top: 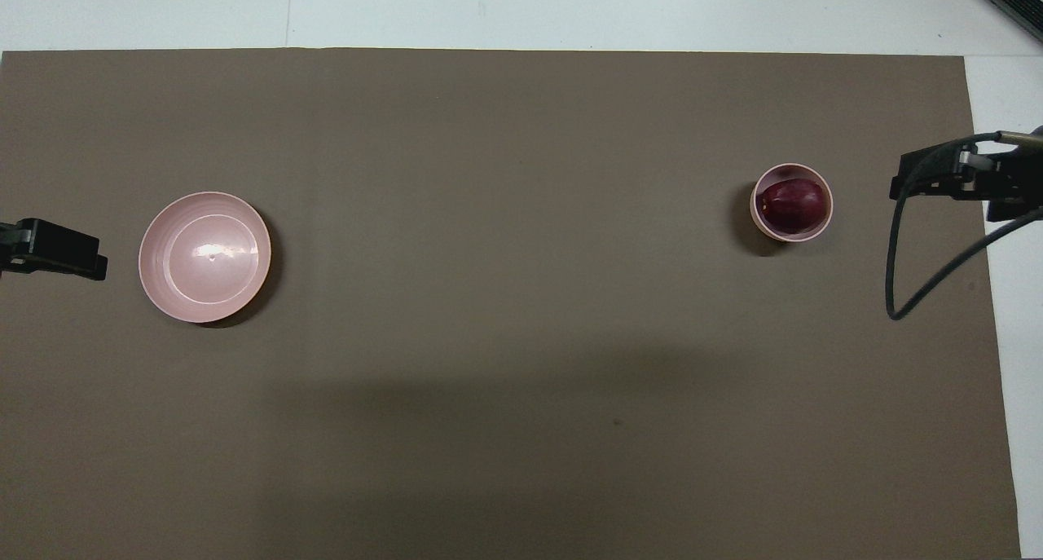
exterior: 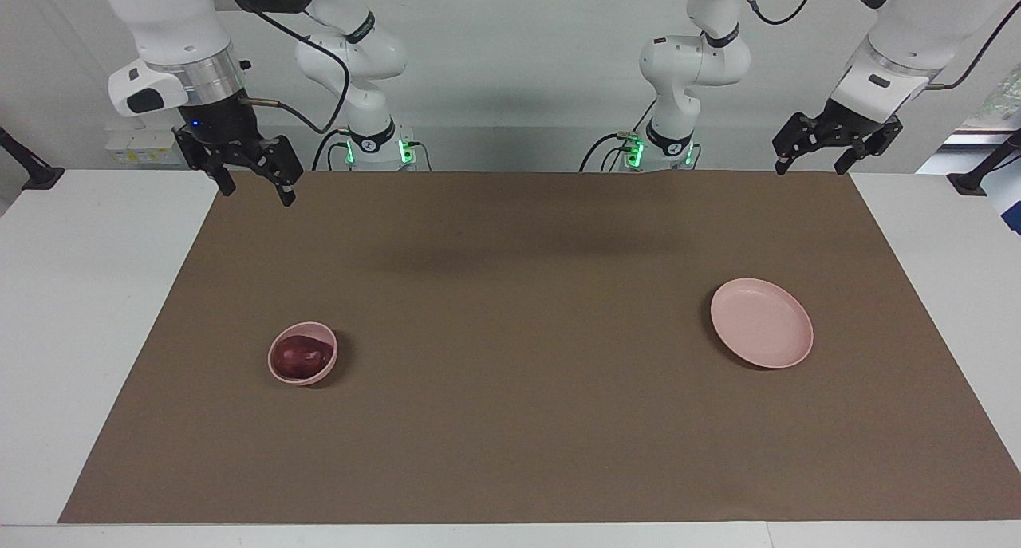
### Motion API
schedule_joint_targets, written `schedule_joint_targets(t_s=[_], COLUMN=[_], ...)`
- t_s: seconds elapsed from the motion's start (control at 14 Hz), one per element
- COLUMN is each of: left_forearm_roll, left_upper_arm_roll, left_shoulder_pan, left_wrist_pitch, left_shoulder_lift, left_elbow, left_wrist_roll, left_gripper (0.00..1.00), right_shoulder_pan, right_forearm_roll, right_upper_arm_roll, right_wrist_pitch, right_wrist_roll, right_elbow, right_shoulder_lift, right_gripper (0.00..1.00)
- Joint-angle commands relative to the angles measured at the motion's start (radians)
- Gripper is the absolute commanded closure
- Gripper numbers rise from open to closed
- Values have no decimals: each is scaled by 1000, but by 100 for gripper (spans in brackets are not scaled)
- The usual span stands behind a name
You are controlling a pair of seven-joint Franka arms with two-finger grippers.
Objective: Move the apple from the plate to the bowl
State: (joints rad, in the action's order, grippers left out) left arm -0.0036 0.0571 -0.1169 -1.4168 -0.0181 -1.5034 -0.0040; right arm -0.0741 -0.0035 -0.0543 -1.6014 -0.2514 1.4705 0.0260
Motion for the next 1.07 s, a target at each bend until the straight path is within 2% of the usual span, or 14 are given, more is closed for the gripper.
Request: schedule_joint_targets(t_s=[0.0, 0.29, 1.0], left_forearm_roll=[8, 8, 8], left_upper_arm_roll=[0, 0, 0], left_shoulder_pan=[3, 2, 3], left_wrist_pitch=[21, 21, 21], left_shoulder_lift=[-5, -5, -5], left_elbow=[11, 11, 11], left_wrist_roll=[6, 6, 6], left_gripper=[0, 0, 0], right_shoulder_pan=[3, 3, 3], right_forearm_roll=[22, 25, 25], right_upper_arm_roll=[7, 13, 13], right_wrist_pitch=[81, 84, 80], right_wrist_roll=[-23, -16, -6], right_elbow=[-1, 57, 59], right_shoulder_lift=[-32, -107, -109], right_gripper=[0, 0, 0])
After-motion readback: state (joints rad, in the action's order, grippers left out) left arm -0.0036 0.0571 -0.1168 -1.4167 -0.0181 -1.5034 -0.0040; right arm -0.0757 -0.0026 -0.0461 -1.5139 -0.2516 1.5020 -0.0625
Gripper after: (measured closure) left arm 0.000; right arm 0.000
